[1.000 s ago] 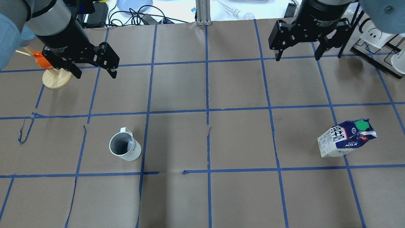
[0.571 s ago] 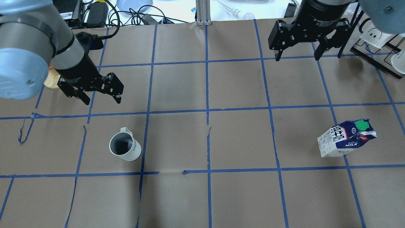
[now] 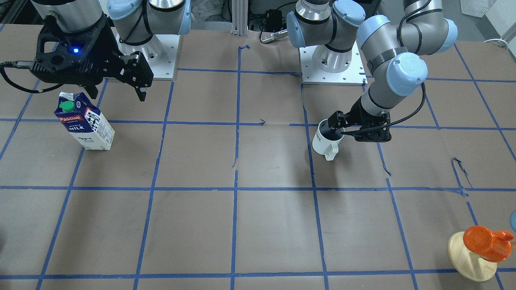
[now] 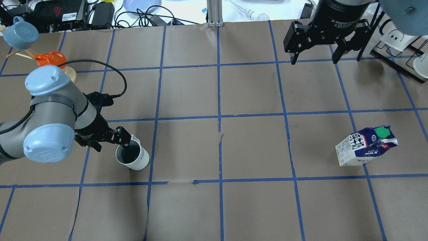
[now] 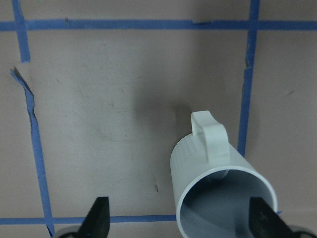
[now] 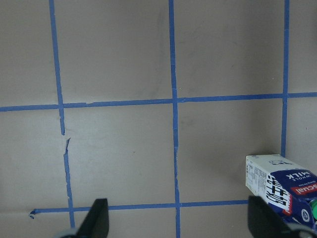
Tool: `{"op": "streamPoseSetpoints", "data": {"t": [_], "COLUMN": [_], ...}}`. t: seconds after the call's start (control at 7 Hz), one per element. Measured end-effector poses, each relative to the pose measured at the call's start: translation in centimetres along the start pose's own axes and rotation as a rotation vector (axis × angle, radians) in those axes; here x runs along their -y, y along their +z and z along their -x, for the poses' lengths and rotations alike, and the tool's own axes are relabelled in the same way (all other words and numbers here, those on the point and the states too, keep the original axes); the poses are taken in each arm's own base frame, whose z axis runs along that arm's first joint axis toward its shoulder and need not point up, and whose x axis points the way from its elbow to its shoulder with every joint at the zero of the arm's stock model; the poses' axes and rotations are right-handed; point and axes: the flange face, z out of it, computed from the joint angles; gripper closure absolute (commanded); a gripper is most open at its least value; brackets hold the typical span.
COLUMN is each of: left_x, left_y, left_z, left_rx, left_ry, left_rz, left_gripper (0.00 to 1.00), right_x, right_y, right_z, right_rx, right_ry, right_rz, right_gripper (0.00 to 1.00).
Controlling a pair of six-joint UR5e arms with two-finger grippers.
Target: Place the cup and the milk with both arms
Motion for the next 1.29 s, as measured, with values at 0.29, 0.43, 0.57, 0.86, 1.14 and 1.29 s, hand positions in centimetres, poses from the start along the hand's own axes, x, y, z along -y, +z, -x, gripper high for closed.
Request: {"op": "streamPoseSetpoints", "data": {"t": [0.29,0.43,0.57,0.86,1.14,1.29], "left_x": [-0.1,0.1,0.4,1.5,4.2,5.0], "left_y": [1.7,2.2,2.4,1.2,-2.9,-4.2], "left_z": [-0.1,-0.3,-0.5,-0.8,-4.6,-8.7], "left_rx": [-0.028,-0.053,-0.082,-0.107,-0.093,-0.088], "left_ry": [-0.005,-0.007,-0.009,-0.034,-0.101,-0.112], "left_rz": [0.018,0.024,0.021,-0.011,-0.080,-0.106], "left_gripper": [1.00,1.00,1.00,1.00,1.00,1.00], "right_x": [0.0,0.0,0.0,0.0,0.0,0.0], "right_y": [0.0,0.0,0.0,0.0,0.0,0.0], "right_z": [0.0,0.0,0.0,0.0,0.0,0.0], "right_rx": [0.000,0.000,0.000,-0.001,0.000,0.000], "right_ry": [0.000,0.000,0.000,0.000,0.001,0.001], "right_rz": [0.000,0.000,0.000,0.000,0.000,0.000], "right_gripper": [0.00,0.00,0.00,0.00,0.00,0.00]}}
